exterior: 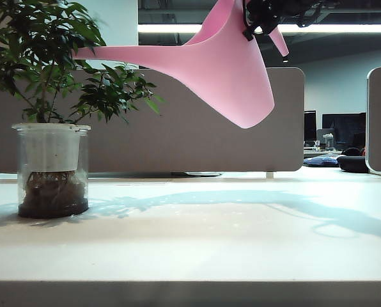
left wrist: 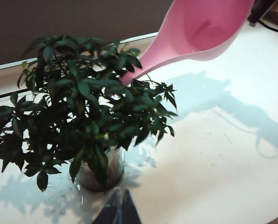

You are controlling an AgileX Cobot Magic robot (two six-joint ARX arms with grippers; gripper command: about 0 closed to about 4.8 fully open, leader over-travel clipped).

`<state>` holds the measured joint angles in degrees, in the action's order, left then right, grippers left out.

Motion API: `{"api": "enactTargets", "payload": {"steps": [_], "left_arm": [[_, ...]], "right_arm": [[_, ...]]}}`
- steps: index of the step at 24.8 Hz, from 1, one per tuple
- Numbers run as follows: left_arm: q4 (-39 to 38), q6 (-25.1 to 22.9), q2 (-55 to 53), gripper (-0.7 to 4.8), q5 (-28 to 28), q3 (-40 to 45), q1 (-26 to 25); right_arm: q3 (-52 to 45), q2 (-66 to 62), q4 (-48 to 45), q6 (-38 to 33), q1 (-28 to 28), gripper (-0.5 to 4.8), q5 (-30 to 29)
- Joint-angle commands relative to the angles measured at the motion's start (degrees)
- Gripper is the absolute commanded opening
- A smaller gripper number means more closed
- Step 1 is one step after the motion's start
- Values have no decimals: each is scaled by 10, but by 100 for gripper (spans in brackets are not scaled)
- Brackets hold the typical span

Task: Pick up the watering can from the table, water the potted plant, and put the can back.

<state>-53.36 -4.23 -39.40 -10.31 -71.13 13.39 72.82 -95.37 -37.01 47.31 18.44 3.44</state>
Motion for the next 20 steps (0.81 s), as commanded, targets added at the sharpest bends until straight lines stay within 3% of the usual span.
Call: {"api": "enactTargets", "payload": {"steps": [1, 20], "left_arm": [[7, 2, 1, -5, -3, -1, -1], [6, 2, 4, -5, -4, -1, -1]], "right_arm": [[8, 6, -40, 58, 12, 143, 9], [10, 6, -83, 132, 29, 143, 9]]}}
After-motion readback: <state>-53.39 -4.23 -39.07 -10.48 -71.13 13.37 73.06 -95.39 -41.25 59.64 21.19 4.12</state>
